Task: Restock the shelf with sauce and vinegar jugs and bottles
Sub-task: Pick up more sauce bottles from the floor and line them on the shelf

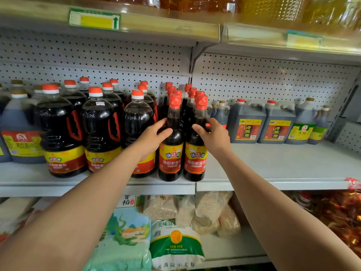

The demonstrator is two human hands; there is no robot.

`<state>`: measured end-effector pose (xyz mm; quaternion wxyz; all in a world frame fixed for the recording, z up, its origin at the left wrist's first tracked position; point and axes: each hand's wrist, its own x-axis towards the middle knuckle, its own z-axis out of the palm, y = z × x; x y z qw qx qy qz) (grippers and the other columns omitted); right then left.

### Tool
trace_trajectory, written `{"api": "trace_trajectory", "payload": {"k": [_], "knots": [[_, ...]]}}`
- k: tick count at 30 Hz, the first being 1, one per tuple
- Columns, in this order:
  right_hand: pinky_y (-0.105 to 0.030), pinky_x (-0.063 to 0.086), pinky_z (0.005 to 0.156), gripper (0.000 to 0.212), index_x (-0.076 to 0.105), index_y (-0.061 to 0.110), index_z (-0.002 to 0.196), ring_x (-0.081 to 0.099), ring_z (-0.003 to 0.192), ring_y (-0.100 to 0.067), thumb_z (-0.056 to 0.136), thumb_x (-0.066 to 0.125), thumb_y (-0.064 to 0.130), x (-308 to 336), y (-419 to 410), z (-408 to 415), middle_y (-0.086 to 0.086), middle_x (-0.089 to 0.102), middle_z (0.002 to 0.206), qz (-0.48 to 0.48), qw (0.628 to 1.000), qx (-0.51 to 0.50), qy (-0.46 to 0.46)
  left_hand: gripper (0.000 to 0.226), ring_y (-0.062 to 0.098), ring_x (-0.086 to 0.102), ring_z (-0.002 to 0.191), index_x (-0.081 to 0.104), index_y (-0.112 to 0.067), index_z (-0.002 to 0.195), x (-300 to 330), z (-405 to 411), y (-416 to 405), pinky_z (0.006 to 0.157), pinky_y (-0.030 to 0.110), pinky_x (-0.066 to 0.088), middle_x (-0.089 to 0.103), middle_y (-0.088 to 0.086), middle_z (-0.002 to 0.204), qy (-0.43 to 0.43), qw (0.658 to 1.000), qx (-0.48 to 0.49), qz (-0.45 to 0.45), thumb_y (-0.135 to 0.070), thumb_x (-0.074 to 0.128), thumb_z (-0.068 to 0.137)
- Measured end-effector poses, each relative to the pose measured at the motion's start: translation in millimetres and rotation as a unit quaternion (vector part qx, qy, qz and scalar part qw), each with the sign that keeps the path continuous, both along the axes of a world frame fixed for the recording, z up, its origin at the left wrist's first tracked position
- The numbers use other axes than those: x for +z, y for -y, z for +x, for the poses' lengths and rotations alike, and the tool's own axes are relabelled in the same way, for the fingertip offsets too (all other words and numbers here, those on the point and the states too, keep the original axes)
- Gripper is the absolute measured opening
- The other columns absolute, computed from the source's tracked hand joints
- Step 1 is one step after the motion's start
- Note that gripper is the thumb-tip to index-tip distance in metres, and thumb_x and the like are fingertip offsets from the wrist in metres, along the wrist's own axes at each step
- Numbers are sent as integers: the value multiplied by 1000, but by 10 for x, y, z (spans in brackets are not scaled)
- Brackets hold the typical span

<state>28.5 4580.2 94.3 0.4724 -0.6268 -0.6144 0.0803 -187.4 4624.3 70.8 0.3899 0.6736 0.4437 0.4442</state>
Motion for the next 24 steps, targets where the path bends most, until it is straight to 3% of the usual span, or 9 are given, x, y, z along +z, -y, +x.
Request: {"api": "trace_trajectory", "payload": {"k": [6, 11, 15, 18, 20, 24], "knots": [[-28, 44, 78, 56, 57, 27, 133, 65, 114, -21, 92, 54, 65, -214, 49, 80, 2, 69, 126, 3, 1000, 13, -28, 52, 17, 46, 134, 40, -43, 147, -121, 145, 152, 101, 34, 43, 48, -6, 150, 11, 994, 100, 51, -50, 53, 97], [-22, 49, 82, 51, 50, 28, 143, 63, 112, -11, 97, 60, 48, -386, 134, 154, 9, 68, 120, 6, 994, 84, -67, 58, 17, 52, 130, 42, -38, 147, -373, 241, 387, 95, 28, 44, 53, -2, 145, 23, 978, 190, 83, -44, 63, 93], [-43, 52, 101, 46, 53, 26, 140, 64, 116, -16, 97, 61, 39, -669, 225, 235, 3, 69, 125, -48, 988, 125, -77, 72, 4, 52, 121, 39, -25, 151, -886, 225, 638, 100, 25, 47, 56, -11, 134, 45, 980, 179, 77, -29, 74, 88], [-43, 54, 101, 38, 59, 26, 133, 66, 111, -7, 97, 61, 39, -887, 276, 263, 10, 70, 122, -52, 980, 156, -109, 58, 9, 62, 109, 54, -22, 139, -1258, 231, 728, 80, 16, 45, 61, -18, 113, -8, 975, 216, 46, -34, 75, 86], [-41, 54, 102, 44, 56, 24, 137, 65, 114, -10, 95, 64, 37, -918, 254, 304, 8, 69, 126, -61, 978, 170, -107, 51, 14, 65, 100, 60, -22, 132, -1315, 234, 712, 74, 19, 45, 67, -13, 105, -16, 972, 230, 43, -36, 75, 85], [-41, 53, 102, 56, 54, 22, 139, 65, 115, -15, 89, 73, 36, -1043, 226, 352, 5, 68, 128, -91, 977, 176, -73, 49, 15, 67, 94, 64, -17, 120, -1195, 285, 607, 82, 33, 54, 72, -5, 108, -44, 967, 248, 36, -44, 78, 81]]}}
